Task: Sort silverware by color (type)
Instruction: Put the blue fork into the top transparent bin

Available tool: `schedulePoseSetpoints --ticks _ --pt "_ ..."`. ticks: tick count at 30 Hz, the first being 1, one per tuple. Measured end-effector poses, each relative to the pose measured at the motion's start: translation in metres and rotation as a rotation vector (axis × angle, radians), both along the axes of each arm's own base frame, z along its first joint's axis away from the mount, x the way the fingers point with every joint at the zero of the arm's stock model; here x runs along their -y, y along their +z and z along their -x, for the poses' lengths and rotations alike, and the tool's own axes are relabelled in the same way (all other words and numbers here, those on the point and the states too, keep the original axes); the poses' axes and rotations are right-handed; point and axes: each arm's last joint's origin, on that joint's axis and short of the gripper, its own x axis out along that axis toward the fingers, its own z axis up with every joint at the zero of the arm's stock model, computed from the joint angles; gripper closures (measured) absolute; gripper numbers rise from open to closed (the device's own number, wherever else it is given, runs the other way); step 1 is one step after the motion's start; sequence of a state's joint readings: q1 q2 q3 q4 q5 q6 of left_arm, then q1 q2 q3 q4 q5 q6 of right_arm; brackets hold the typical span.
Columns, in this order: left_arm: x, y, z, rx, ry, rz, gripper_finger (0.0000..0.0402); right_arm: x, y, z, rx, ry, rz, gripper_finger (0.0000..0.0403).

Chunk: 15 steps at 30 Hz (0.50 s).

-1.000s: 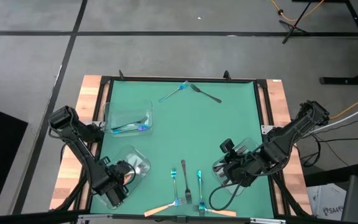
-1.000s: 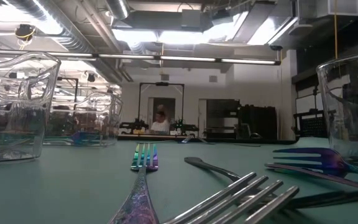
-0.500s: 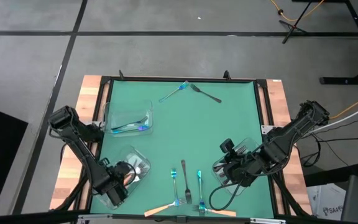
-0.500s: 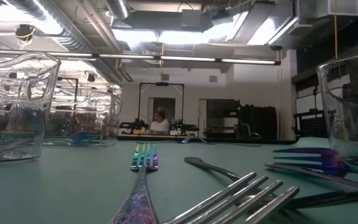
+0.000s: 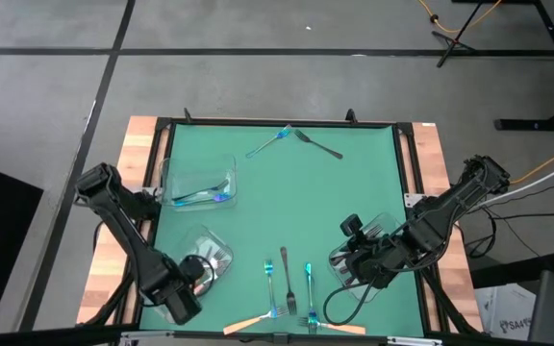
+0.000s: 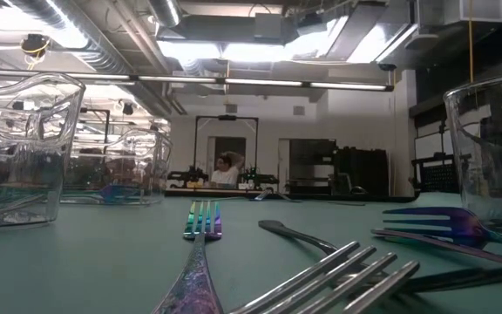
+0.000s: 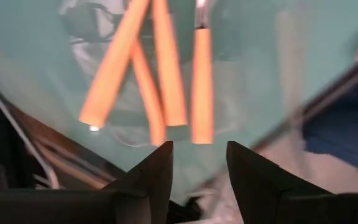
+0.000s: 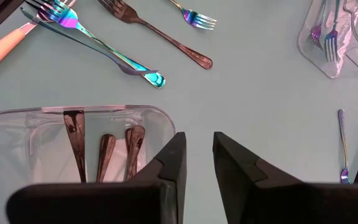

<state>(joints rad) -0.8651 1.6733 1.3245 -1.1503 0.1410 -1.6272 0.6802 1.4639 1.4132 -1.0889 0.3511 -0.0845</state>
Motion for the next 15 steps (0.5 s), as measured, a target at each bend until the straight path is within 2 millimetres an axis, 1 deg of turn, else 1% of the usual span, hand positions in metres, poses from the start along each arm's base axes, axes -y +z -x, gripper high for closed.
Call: schedulePoseSetpoints --ticks 5,9,15 --pt "0.002 0.022 -0.016 0.055 0.121 0.078 0.0259 0.0 0.0 0.0 0.0 0.0 0.0 0.0333" --pt "0.0 0.035 -0.032 0.108 0.234 0.155 0.0259 0.0 0.0 0.0 0.0 0.0 0.0 0.0333" --pt "-0.007 0.046 -0.062 0.243 0.413 0.276 0.0259 0.0 0.0 0.0 0.0 0.0 0.0 0.0333"
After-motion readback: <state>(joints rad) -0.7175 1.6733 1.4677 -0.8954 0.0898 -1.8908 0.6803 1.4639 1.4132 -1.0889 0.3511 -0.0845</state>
